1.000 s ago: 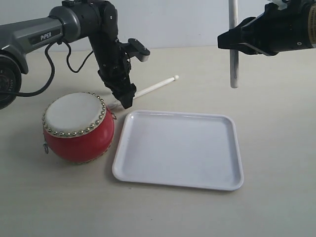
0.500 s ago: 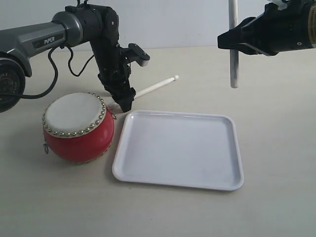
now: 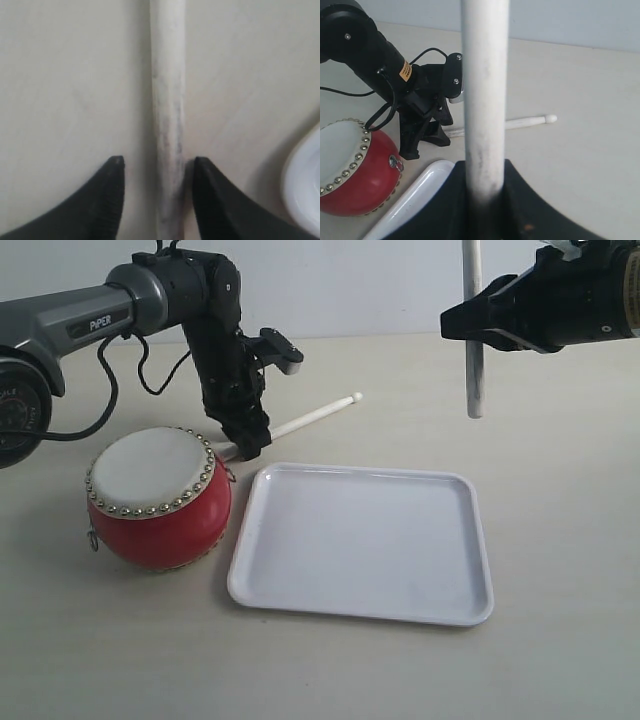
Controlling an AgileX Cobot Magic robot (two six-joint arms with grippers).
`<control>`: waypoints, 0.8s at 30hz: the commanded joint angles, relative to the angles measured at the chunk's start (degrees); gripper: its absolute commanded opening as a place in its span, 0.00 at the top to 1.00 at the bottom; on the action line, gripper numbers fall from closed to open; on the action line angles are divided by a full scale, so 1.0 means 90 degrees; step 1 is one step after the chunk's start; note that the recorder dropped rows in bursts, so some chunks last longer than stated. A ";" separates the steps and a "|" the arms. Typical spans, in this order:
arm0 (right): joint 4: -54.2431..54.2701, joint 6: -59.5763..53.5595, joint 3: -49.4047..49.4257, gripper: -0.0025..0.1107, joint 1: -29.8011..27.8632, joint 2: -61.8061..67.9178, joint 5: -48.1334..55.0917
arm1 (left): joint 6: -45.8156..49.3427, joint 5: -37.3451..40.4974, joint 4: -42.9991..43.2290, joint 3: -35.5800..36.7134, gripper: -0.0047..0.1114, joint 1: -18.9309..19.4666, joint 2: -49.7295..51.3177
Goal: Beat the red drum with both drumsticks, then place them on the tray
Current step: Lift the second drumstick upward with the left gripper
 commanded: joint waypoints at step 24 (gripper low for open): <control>-0.0006 -0.0327 -0.0050 0.98 -0.0005 -0.0042 -0.0018 | -0.1541 -0.0004 0.0034 -0.0029 0.96 0.0015 -0.1530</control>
